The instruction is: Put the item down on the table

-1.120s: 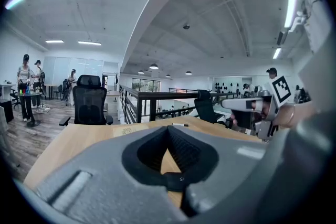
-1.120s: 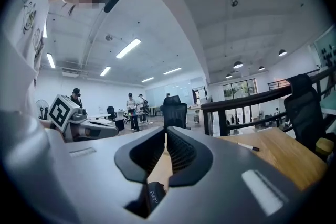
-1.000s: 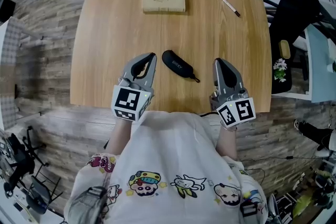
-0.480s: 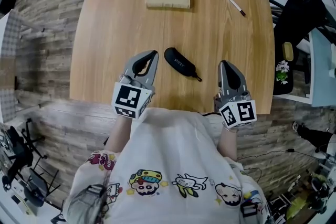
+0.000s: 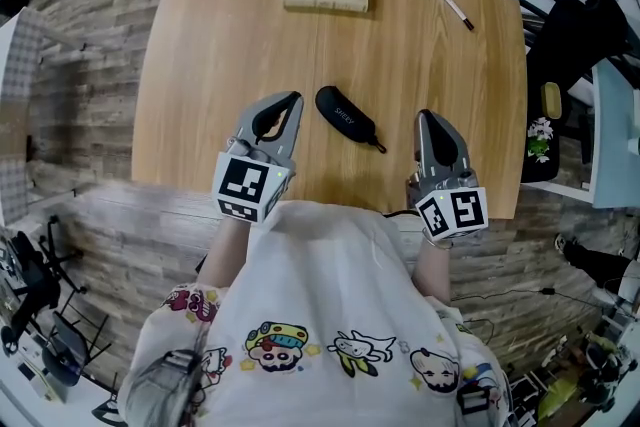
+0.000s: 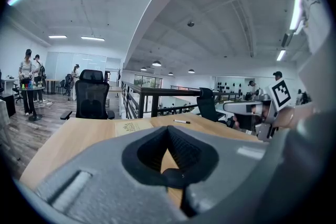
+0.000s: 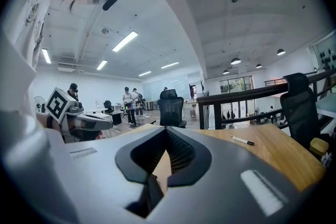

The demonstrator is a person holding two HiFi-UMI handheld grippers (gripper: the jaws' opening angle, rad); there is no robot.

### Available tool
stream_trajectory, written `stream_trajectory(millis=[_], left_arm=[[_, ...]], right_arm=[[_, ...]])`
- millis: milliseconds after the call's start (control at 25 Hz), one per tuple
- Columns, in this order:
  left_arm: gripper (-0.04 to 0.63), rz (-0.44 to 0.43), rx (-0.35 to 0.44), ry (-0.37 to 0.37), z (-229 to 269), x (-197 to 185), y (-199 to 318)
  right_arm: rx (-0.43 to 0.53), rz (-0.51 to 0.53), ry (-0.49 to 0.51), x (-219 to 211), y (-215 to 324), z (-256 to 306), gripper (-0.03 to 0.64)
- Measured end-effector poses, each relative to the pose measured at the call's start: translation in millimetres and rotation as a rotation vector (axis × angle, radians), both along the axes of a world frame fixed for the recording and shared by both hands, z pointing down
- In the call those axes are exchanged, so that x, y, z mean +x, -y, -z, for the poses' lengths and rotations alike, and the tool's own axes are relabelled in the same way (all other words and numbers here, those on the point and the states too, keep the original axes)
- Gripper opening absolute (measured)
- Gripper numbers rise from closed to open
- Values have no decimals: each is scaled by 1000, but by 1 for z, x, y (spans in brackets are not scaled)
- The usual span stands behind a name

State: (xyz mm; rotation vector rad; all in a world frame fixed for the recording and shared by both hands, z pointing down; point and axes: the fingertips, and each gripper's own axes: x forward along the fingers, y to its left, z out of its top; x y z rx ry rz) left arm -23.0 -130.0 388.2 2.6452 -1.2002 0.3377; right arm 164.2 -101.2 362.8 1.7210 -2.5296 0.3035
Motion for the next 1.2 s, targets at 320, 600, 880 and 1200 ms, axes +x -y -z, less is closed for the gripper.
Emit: stream_trajectory(millis=[320,600,880,1200], left_arm=[[0,-8,1,6,-2,1,0],[0,1,-5,6,-4,0,1],[0,6,-12,6,-5,0,2],[0,6,-13,8,-5,0,1]], right_arm=[[-24,2,-6,1,0,-7,9],[-40,8,2,0,1,-12,8],[-43,7,10,2,2,-14,8],[-48,15,11,0,2,-15,8]])
